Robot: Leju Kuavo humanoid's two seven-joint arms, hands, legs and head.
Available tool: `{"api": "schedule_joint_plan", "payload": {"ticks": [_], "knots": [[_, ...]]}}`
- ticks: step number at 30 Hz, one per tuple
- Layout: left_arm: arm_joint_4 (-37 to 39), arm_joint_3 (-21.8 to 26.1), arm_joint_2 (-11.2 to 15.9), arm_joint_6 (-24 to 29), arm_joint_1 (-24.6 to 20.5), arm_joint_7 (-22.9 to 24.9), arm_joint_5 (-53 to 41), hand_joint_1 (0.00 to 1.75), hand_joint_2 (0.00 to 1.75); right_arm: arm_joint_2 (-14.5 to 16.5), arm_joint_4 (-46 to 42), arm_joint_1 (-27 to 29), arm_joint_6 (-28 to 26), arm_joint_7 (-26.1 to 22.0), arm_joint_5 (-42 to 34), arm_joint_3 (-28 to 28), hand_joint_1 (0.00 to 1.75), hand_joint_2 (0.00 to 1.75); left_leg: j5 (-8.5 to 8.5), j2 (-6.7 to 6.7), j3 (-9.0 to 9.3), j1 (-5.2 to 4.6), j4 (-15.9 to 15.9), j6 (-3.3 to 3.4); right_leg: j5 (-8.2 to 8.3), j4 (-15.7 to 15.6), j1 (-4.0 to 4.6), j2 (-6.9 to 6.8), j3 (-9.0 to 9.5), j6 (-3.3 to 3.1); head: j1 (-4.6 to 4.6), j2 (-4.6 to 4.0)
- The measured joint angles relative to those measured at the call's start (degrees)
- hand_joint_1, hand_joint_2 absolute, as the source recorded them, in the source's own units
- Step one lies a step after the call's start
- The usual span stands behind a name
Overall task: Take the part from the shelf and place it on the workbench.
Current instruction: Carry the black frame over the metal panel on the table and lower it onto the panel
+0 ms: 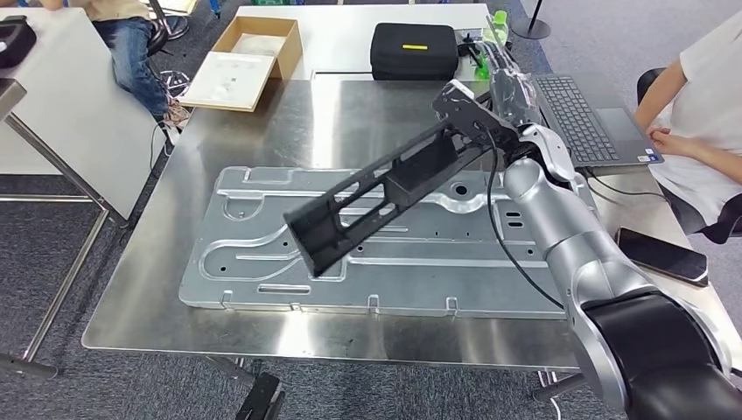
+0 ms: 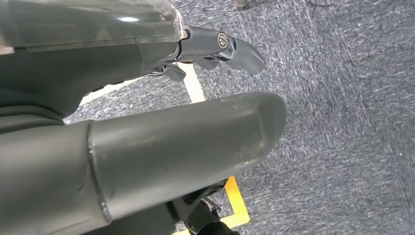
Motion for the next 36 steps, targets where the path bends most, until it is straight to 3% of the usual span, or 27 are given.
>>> {"api": "schedule_joint_plan", "payload": {"ticks": [2,3,6,8,10,12,13,14,16,18,21,23,26,27,28,29,32,34,36], "knots": [[0.0,0.01,0.04,0.04,-0.06,0.0,-0.02,0.0,0.0,0.08,0.2,-0.12,-0.73,0.31,0.45,0.0,0.0,1.75,2.59,-0.05,3.23,-0.23,-6.89,0.56,-0.1,0.01,0.13,0.07,0.03,0.35,0.01,0.0],[0.0,0.02,0.05,0.07,-0.07,0.0,-0.03,0.0,0.0,0.13,0.31,-0.17,-0.89,0.42,0.55,0.0,0.0,1.75,2.88,-0.07,3.97,-0.37,-8.58,0.79,-0.06,-0.03,0.15,0.1,-0.05,0.61,0.01,0.0],[0.0,0.03,0.09,0.11,-0.03,0.01,-0.04,0.0,0.0,0.34,0.68,-0.18,-1.01,0.62,0.74,-0.02,0.0,1.75,2.95,-0.06,4.29,-0.39,-9.61,1.46,0.0,-0.19,0.12,0.12,-0.12,1.55,0.0,0.0],[0.0,0.05,0.08,0.11,-0.1,0.0,-0.07,0.0,0.0,0.44,0.75,-0.26,-0.9,0.37,0.42,-0.13,0.0,1.75,3.34,0.02,4.66,-0.14,-10.3,2.2,-1.68,2.11,0.08,0.09,-1.03,1.94,0.02,0.0],[0.0,0.07,0.05,0.1,-0.2,0.0,-0.16,0.0,0.0,0.54,0.83,-0.24,-0.66,0.09,-0.02,-0.3,0.0,1.75,3.46,0.05,4.81,-0.09,-10.53,2.62,-5.13,8.62,-0.01,0.07,-4.02,2.14,0.02,0.0],[0.0,0.07,0.04,0.08,-0.19,0.0,-0.24,0.0,0.0,0.6,1.08,-0.01,-0.42,0.06,-0.2,-0.45,0.0,0.87,3.39,0.02,4.81,-0.11,-10.42,2.74,-7.05,14.69,-0.06,0.07,-7.04,2.38,0.02,0.0],[0.0,0.08,0.04,0.05,-0.14,0.0,-0.25,0.0,0.0,0.6,1.21,0.08,-0.34,0.08,-0.23,-0.52,0.0,0.44,3.33,-0.02,4.81,-0.1,-10.31,2.74,-6.51,15.17,-0.09,0.04,-7.4,2.45,0.03,0.0],[0.0,0.08,0.03,0.03,-0.09,0.0,-0.25,0.0,0.0,0.61,1.31,0.09,-0.28,0.08,-0.3,-0.57,0.0,0.0,3.22,-0.06,4.82,-0.08,-10.13,2.68,-4.94,13.35,-0.14,0.01,-6.6,2.46,0.03,0.0],[0.0,0.1,0.02,-0.01,-0.08,0.0,-0.25,0.0,0.0,0.69,1.38,-0.07,-0.19,0.06,-0.67,-0.73,0.0,0.0,2.8,-0.11,4.74,-0.15,-9.57,2.29,-1.31,6.1,-0.15,-0.06,-3.07,2.34,0.03,0.0],[0.0,0.12,0.02,-0.03,-0.16,0.02,-0.27,0.0,0.0,0.89,1.42,-0.19,0.02,0.03,-1.19,-0.89,0.0,0.0,2.43,-0.11,4.49,-0.37,-9.0,1.75,0.09,1.29,0.0,0.0,-0.84,2.0,0.0,0.0],[0.0,0.15,0.05,-0.04,-0.13,0.05,-0.3,0.0,0.0,1.1,1.56,-0.16,0.71,0.04,-1.81,-1.03,0.0,0.0,2.29,-0.06,4.26,-0.45,-8.87,0.97,0.07,0.49,0.13,0.1,-0.76,1.16,0.01,0.0],[0.0,0.17,0.07,-0.05,-0.06,0.06,-0.3,0.0,0.0,1.29,1.68,-0.25,1.5,0.1,-2.12,-1.11,0.0,0.0,0.71,0.0,3.46,-0.32,-6.85,0.3,0.27,0.23,-0.05,0.08,-0.63,0.46,0.0,0.0],[0.0,0.2,0.1,-0.06,-0.03,0.05,-0.27,0.0,0.0,1.7,2.27,-0.34,3.24,0.51,-2.5,-1.21,0.0,0.0,-4.32,0.04,-0.95,-0.1,3.25,-0.42,0.27,0.17,-0.01,0.05,-0.53,-0.05,-0.01,0.0],[0.0,0.22,0.11,-0.07,0.01,0.04,-0.25,0.0,0.0,1.81,2.63,-0.34,3.96,0.82,-2.6,-1.22,0.0,0.0,-5.14,0.04,-2.32,-0.07,6.1,-0.48,0.25,0.19,0.05,0.05,-0.51,-0.09,-0.01,0.0],[0.0,0.25,0.13,-0.08,0.04,0.04,-0.19,0.0,0.0,1.9,3.06,-0.35,4.66,1.21,-2.69,-1.22,0.0,0.0,-4.84,0.04,-2.85,-0.06,7.01,-0.45,0.22,0.21,0.09,0.04,-0.48,-0.11,-0.01,0.0],[0.0,0.27,0.16,-0.09,0.07,0.04,-0.13,0.0,0.0,1.99,3.45,-0.41,5.35,1.6,-2.74,-1.22,0.0,0.0,-3.52,0.03,-2.32,-0.07,5.72,-0.32,0.19,0.22,0.13,0.05,-0.43,-0.11,-0.01,0.0],[0.0,0.32,0.31,-0.15,0.0,-0.02,-0.02,0.0,0.0,2.33,4.75,-1.47,8.36,3.09,-2.72,-1.22,0.0,0.0,1.67,0.02,2.78,-0.23,-5.35,0.52,0.11,0.23,0.24,0.13,-0.32,0.07,0.0,0.0],[0.0,0.39,0.38,-0.2,-0.07,-0.08,0.0,0.0,0.0,2.51,6.33,-2.69,11.13,4.32,-2.45,-1.21,0.0,0.0,2.3,-0.04,4.34,-0.49,-8.83,0.99,0.21,0.12,0.31,0.2,-0.48,0.55,-0.01,0.0],[0.0,0.49,0.44,-0.25,-0.02,-0.13,0.01,0.0,0.0,2.67,7.87,-3.32,12.83,5.0,-2.08,-1.16,0.0,0.0,2.47,-0.1,4.53,-0.47,-9.32,1.41,0.36,-0.15,0.41,0.21,-0.48,1.22,0.0,0.0]]}}
